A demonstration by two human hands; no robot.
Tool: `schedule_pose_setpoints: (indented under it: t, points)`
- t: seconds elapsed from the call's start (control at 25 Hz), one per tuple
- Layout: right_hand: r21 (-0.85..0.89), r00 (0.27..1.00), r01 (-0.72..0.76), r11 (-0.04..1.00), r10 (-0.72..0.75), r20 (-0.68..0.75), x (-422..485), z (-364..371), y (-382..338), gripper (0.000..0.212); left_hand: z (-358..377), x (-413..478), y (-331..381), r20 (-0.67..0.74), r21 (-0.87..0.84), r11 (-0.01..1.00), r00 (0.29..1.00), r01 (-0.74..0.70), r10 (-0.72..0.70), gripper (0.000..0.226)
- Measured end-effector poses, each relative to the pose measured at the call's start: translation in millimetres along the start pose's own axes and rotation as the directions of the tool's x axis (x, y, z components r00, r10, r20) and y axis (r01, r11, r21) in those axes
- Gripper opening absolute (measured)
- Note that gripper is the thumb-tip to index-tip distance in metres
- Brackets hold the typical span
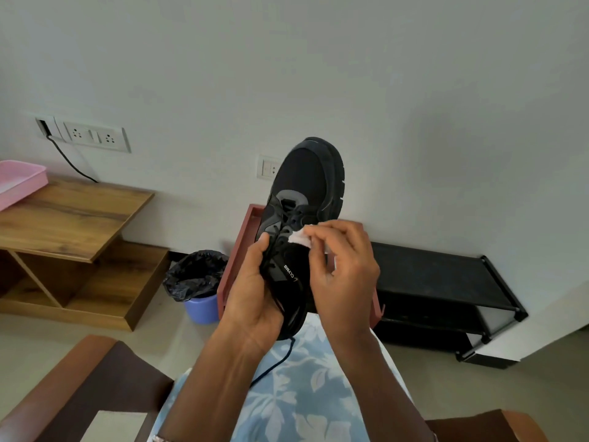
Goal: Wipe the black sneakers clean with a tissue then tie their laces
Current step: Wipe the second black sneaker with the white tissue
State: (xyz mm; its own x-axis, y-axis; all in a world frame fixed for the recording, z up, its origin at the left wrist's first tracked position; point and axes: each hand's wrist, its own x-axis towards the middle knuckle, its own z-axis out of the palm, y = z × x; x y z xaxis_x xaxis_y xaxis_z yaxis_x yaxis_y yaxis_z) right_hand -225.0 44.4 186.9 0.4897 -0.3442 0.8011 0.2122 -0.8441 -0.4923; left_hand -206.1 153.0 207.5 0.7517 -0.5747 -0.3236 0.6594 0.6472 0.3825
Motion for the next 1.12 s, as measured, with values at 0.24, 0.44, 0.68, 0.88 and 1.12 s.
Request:
schedule_pose_setpoints:
  t: [0.24, 0.44, 0.68, 0.88, 1.12]
  points:
    - [0.03, 0.989, 0.114, 0.993, -0.116, 0.091, -42.3, 4.3, -12.4, 0.015, -10.7, 5.0, 8.3, -0.077, 0.064, 0.998, 0.997, 0.016, -0.011, 0.048]
    - [-0.022, 0.997, 0.047, 0.999, -0.048, -0.057, 2.5, -1.4, 11.9, 0.013, -4.6, 3.2, 4.6, -0.093, 0.223, 0.973, 0.992, -0.064, 0.086, 0.04]
    - [0.028, 0.998, 0.061, 0.998, -0.062, 0.025, -41.5, 7.5, 1.0, 0.014, -7.5, 0.0, 11.9, -0.118, 0.218, 0.974, 0.989, -0.062, 0.09, 0.043]
    - [-0.023, 0.987, 0.159, 0.987, -0.158, 0.033, -35.0, 9.8, 4.2, 0.017, -9.9, 3.0, 13.9, -0.17, 0.269, 0.96, 0.977, -0.08, 0.129, 0.04]
    - [-0.084, 0.987, 0.104, 0.991, -0.114, -0.117, 9.8, 4.3, 11.8, 0.021, -12.1, 4.4, 10.1, -0.2, 0.393, 0.912, 0.957, -0.119, 0.211, 0.039]
